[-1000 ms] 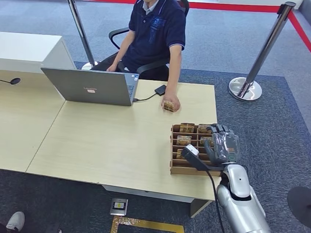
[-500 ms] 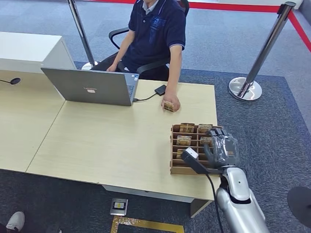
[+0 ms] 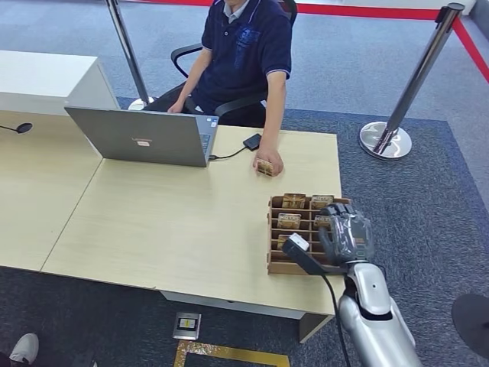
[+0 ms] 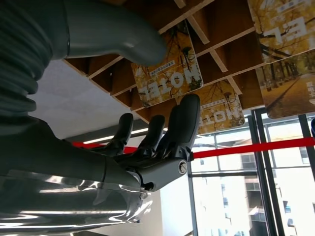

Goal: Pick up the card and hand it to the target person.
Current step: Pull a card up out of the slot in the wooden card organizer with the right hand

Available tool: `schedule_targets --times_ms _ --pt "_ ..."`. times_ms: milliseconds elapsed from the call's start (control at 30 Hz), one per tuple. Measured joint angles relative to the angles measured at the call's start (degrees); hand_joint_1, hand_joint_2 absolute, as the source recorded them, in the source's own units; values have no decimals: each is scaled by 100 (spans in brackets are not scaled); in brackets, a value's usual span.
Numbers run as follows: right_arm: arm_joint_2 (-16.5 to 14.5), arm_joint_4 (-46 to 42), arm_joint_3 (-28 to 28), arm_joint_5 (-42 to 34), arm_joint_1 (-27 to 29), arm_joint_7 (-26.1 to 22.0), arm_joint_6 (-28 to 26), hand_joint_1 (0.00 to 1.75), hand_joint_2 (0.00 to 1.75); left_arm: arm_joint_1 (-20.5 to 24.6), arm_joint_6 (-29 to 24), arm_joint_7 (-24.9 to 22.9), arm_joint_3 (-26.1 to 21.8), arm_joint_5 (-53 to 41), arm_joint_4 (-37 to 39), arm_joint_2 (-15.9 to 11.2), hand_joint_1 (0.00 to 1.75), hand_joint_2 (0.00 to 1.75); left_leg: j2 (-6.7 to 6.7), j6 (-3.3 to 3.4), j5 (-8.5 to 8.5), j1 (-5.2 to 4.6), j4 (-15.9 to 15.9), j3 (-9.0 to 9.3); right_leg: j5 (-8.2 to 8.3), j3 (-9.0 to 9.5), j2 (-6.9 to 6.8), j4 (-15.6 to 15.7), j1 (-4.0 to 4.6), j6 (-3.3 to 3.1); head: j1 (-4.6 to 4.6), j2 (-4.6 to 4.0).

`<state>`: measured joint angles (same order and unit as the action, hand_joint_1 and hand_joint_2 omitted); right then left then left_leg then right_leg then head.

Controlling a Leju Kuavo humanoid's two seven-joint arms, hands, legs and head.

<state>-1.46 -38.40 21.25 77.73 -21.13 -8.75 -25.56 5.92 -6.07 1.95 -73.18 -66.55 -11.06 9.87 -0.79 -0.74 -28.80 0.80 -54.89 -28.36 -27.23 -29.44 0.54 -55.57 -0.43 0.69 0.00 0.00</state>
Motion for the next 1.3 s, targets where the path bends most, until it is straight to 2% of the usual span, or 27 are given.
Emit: schedule_targets --times_ms 133,433,667,1000,1067,1167,1300 --pt "-8 75 -21 -4 -54 -9 -49 82 175 -3 -5 -6 -5 1 0 3 0 0 4 2 2 -1 0 -5 3 -6 2 0 -1 0 0 0" --pt "-16 72 -30 -2 -55 2 -46 96 175 -5 -4 -4 -10 5 -1 3 0 0 4 2 3 -1 0 -7 4 -7 1 0 -1 0 0 0" --pt "29 47 -43 13 -42 25 -24 95 175 -9 2 12 2 -6 -2 1 0 0 2 2 4 -1 0 -8 4 -7 -1 0 -1 0 0 0" --pt "153 -292 13 75 158 -40 -143 168 175 -9 3 19 11 -18 -2 -3 0 0 -2 2 4 -1 1 -7 3 -5 -6 2 -1 1 0 0" --pt "235 -702 60 134 310 -13 -71 175 175 -8 2 24 5 -12 -2 -4 0 0 -4 3 5 -1 1 -9 3 -6 -8 2 -1 1 0 0" --pt "363 -1256 129 207 489 15 82 175 175 -13 3 32 -5 -4 -2 -5 0 0 -11 3 4 -1 -2 -9 0 -5 -14 0 -1 1 0 0" --pt "610 -2034 253 49 726 -260 309 175 175 -21 24 83 -8 1 0 -3 0 0 -9 2 1 -1 -2 -6 -1 -3 -9 0 -1 2 0 0"
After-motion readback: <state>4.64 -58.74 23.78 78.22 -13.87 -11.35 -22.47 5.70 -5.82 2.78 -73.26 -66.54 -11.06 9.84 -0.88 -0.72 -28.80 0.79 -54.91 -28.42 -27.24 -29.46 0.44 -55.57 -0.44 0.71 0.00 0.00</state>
